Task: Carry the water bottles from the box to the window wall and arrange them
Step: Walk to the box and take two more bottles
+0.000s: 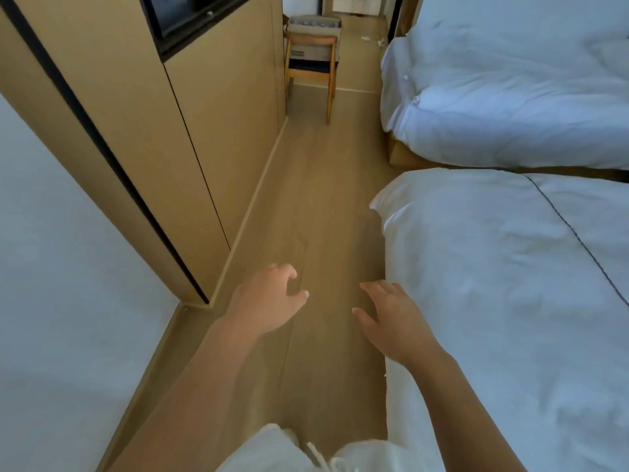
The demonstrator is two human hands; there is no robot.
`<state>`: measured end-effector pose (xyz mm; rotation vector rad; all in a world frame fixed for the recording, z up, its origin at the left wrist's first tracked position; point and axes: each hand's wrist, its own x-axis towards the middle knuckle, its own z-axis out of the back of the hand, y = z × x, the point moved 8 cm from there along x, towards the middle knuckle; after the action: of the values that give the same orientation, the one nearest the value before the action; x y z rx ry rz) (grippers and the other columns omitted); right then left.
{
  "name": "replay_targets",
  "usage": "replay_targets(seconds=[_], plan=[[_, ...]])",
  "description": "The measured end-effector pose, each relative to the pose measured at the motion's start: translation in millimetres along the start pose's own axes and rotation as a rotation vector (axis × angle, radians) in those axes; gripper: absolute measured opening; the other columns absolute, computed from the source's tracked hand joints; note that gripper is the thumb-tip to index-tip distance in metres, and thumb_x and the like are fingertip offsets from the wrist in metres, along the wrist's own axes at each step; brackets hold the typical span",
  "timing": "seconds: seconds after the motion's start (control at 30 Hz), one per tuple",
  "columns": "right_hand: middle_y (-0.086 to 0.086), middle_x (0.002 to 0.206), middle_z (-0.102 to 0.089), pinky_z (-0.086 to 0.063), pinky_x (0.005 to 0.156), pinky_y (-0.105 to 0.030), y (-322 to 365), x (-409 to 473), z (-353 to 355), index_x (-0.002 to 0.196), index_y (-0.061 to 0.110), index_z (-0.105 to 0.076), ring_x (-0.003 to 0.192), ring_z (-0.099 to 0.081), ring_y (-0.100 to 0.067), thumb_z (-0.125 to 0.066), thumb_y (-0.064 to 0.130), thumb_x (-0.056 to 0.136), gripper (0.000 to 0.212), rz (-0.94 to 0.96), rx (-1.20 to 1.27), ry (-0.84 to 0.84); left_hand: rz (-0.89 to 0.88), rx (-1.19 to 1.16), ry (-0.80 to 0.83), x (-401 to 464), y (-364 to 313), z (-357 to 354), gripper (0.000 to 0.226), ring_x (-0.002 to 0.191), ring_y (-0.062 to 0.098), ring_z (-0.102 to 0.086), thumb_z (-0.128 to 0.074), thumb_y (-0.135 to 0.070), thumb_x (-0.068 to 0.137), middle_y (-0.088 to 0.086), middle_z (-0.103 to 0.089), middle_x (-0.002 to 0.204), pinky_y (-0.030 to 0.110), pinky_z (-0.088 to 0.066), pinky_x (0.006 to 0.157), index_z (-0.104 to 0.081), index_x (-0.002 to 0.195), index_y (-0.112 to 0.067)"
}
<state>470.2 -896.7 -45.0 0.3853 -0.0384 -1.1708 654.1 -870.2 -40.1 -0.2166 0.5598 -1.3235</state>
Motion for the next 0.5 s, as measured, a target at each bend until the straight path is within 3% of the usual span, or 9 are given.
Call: replay_targets(seconds=[0.13,0.33,0.5], plan=[[-0.001,0.128,-0.051,-0.041,0.096,-0.031,-7.8,64.6,14.8,0.133,0.014,-0.044,0.118,-0.044,-0.019,-0.047,0.036,0.094,0.045,-0.013,0.009,0.011,-0.013,0.006,0.031,69.4,-7.4,15.0,0.046,0.104,0.014,-0.054,-0.051,-0.047,0.091,-0.005,-0.050,0.127,0.033,-0.046,0.086,-0.048,0.130,-0.022],[-0.002,0.121,-0.055,-0.040,0.091,-0.027,-43.8,175.9,39.2,0.127,0.012,-0.049,0.111,-0.047,-0.020,-0.049,0.034,0.093,0.040,-0.026,0.020,-0.009,-0.021,0.042,0.034,188.1,-26.6,35.9,0.047,0.101,0.013,-0.055,-0.050,-0.047,0.092,-0.004,-0.048,0.132,0.032,-0.046,0.084,-0.046,0.131,-0.023],[0.002,0.131,-0.050,-0.037,0.098,-0.029,-81.0,286.5,76.3,0.139,0.017,-0.039,0.118,-0.043,-0.018,-0.047,0.037,0.095,0.049,0.035,0.025,-0.016,0.022,0.008,-0.010,302.5,-56.1,58.2,0.045,0.105,0.015,-0.054,-0.052,-0.048,0.090,-0.005,-0.049,0.127,0.035,-0.045,0.088,-0.048,0.128,-0.023]])
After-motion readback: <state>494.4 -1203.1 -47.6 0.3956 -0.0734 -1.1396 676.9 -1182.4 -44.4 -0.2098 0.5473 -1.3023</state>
